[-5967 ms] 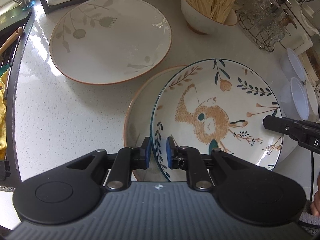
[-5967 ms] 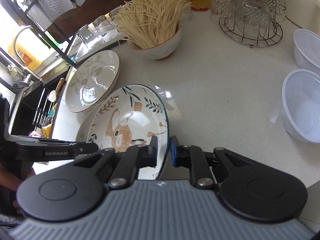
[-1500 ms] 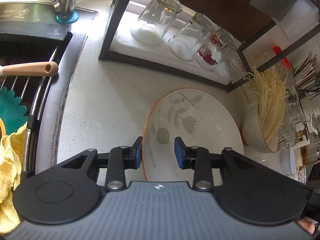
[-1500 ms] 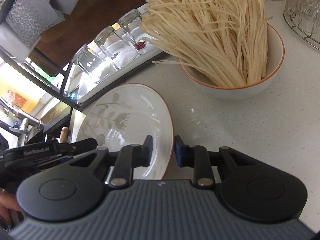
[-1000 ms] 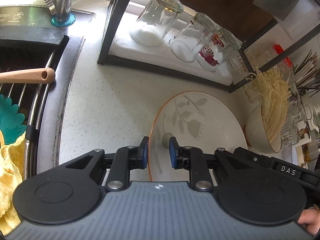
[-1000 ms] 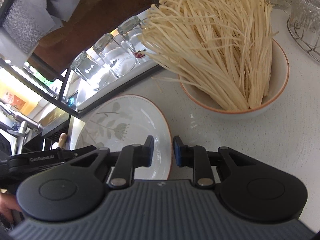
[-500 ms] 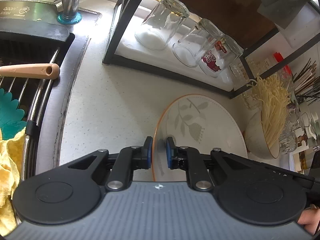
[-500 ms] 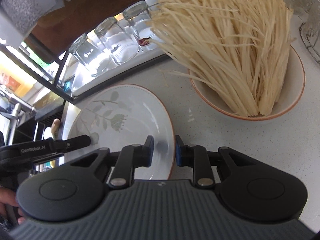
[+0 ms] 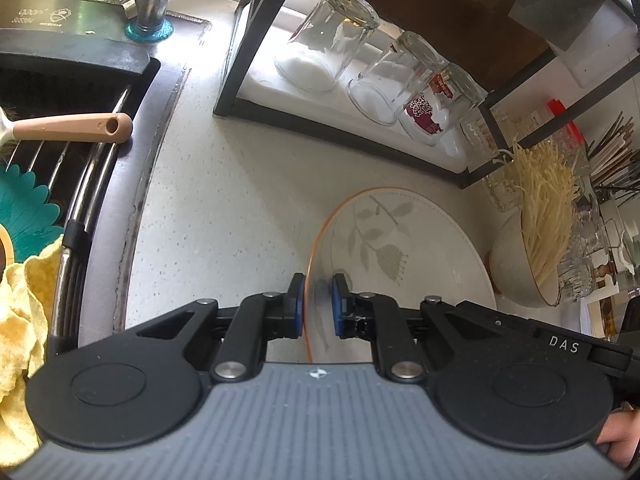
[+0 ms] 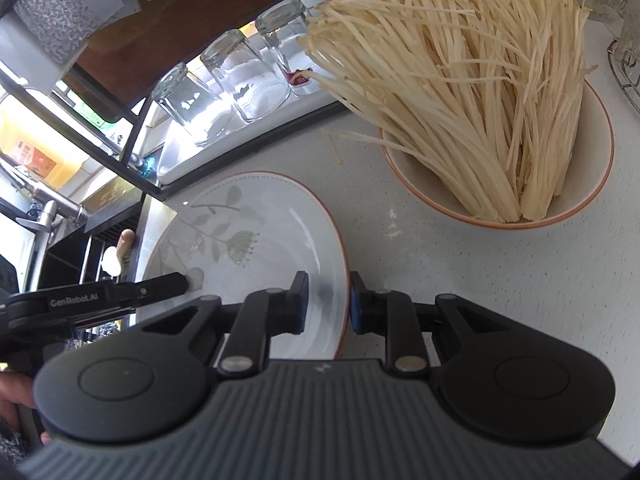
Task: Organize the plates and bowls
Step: 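Lift the smaller white plate with both grippers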
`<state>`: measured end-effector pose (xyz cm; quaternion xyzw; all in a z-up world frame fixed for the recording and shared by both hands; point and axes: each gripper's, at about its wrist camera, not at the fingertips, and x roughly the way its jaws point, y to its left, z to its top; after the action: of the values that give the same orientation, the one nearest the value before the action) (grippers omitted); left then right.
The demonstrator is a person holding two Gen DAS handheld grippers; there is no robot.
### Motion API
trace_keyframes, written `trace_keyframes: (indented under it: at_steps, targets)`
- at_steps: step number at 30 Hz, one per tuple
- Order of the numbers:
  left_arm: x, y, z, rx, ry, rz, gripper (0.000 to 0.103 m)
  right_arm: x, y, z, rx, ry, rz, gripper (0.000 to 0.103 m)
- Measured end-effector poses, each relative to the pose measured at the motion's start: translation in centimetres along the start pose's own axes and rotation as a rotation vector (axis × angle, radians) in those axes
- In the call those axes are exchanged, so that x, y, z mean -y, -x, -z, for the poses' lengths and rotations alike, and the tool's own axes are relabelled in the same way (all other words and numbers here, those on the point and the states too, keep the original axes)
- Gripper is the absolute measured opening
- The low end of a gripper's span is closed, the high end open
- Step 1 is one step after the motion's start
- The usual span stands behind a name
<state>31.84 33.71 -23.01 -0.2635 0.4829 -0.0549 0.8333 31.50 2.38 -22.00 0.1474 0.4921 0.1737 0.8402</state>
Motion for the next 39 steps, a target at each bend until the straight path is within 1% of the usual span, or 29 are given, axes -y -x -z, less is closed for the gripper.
trace_keyframes:
  at_steps: [12, 23, 32, 36, 39]
  targets:
    - [1.2, 2.4, 1.1, 0.028, -0.008, 0.004, 0.016, -0.4, 2.8, 0.1, 0.036, 0.019, -0.034, 0.024]
    - [4.8, 5.1, 1.9, 0.062, -0.025, 0.011, 0.016, 0.1, 6.6, 0.2, 0.081, 0.034, -0.063, 0.024]
    - [7.6, 7.1, 4.1, 0.068, -0.027, 0.023, 0.016, 1.7, 10.2, 1.2, 0.101, 0.043, -0.095, 0.024]
    - [8.8, 7.8, 5.4, 0.075, -0.035, 0.012, 0.016, 2.4, 11.7, 2.2, 0.090, 0.053, -0.112, 0.024]
    - [9.6, 7.6, 6.6, 0.058, -0.048, -0.002, 0.016, 3.0, 12.6, 2.9, 0.071, 0.061, -0.112, 0.024]
